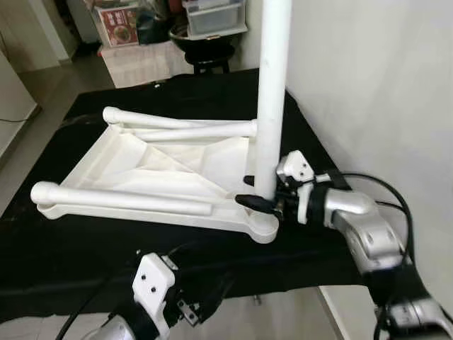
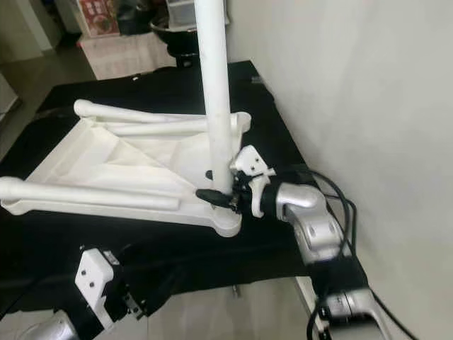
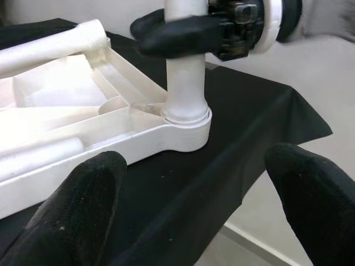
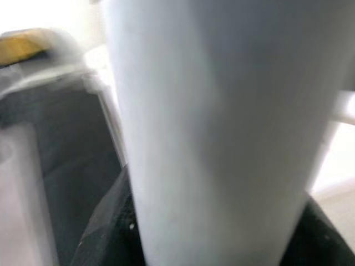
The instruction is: Building children table
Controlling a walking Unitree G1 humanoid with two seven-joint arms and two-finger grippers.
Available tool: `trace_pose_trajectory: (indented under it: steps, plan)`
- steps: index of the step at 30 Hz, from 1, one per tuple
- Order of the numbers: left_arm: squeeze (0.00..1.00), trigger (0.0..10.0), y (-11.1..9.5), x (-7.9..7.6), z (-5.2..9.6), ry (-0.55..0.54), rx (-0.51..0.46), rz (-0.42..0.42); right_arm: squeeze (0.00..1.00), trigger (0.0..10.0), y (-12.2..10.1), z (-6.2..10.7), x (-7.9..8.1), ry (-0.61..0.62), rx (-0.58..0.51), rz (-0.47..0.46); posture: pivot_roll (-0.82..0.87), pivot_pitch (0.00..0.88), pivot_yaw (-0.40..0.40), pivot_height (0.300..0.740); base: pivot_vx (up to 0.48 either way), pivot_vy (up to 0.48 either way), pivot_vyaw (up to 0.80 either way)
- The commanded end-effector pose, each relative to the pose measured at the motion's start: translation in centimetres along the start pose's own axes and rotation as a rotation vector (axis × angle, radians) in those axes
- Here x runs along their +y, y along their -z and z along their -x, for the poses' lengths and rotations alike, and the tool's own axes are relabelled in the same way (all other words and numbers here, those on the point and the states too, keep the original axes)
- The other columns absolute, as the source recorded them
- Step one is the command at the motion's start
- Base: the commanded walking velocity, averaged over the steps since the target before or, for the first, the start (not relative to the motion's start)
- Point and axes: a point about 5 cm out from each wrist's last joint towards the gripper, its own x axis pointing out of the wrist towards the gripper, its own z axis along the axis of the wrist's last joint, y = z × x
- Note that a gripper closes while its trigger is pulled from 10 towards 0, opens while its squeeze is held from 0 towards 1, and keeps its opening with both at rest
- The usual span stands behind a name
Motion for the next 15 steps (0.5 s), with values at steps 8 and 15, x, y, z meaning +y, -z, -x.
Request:
trace_pose_trajectory:
  steps: [8,15]
  plan:
    - [0.00,10.0,0.3,0.9,-0.2,-0.037,0.005,0.010,0.00,0.0,3.2,1.1,2.9,0.333,0.179,0.022,-0.14,0.122,0.065,0.740,0.000,0.000,0.00]
    - [0.00,10.0,0.4,1.1,-0.2,-0.086,-0.002,0.006,0.69,10.0,2.9,0.2,3.6,0.243,0.173,-0.015,-0.14,0.107,0.068,0.740,0.000,0.000,0.00]
